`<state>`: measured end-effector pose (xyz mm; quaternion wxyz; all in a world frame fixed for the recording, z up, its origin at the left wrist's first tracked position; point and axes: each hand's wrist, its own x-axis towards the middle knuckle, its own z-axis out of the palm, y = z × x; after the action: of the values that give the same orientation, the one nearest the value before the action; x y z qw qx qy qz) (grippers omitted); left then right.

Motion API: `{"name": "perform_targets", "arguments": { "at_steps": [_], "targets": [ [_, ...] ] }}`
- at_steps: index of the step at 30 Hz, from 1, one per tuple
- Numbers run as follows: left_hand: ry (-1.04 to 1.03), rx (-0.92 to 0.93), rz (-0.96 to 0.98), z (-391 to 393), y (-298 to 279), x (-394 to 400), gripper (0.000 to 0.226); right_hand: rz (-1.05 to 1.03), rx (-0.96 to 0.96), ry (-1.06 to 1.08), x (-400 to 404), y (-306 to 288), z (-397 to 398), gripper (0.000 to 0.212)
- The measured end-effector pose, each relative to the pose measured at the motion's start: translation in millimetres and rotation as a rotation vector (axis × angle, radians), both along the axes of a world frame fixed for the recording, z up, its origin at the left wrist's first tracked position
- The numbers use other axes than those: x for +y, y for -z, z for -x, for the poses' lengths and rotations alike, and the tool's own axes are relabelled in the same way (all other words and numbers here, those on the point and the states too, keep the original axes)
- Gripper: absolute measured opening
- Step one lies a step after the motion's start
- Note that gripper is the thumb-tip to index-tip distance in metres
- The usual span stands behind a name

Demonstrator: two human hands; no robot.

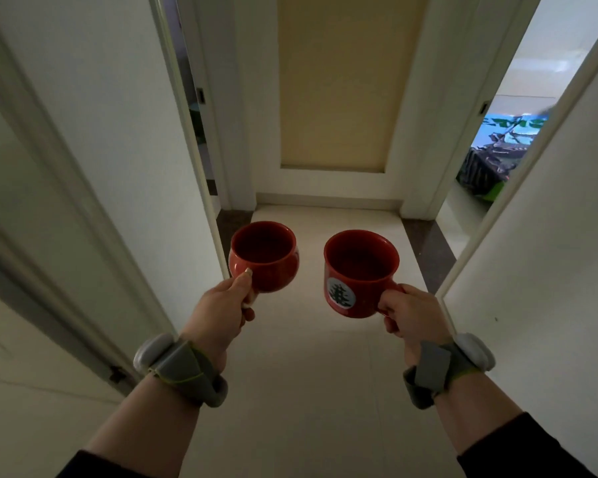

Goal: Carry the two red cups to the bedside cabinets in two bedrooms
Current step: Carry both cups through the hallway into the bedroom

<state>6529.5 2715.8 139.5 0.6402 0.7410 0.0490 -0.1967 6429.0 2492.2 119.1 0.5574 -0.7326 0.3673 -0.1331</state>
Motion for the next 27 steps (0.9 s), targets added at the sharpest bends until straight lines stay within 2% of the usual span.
{"name": "perform_targets", "arguments": {
  "at_steps": [9,20,27],
  "targets": [
    [-0.019,0.034,-0.010,-132.8,-1.8,-80.0,0.037,-0.076,-0.049,0.079,-73.8,1.2,-133.0,0.011],
    [-0.129,-0.013,0.000,-271.2,1.6,-200.1,0.036,-0.078,-0.008,-0.072,-205.7,-4.3,-310.7,0.014],
    [-0.179,-0.058,0.009,-360.5,3.1,-241.5,0.033,-0.099,-0.028,-0.151,-248.8,-5.2,-415.9,0.010]
  ]
}}
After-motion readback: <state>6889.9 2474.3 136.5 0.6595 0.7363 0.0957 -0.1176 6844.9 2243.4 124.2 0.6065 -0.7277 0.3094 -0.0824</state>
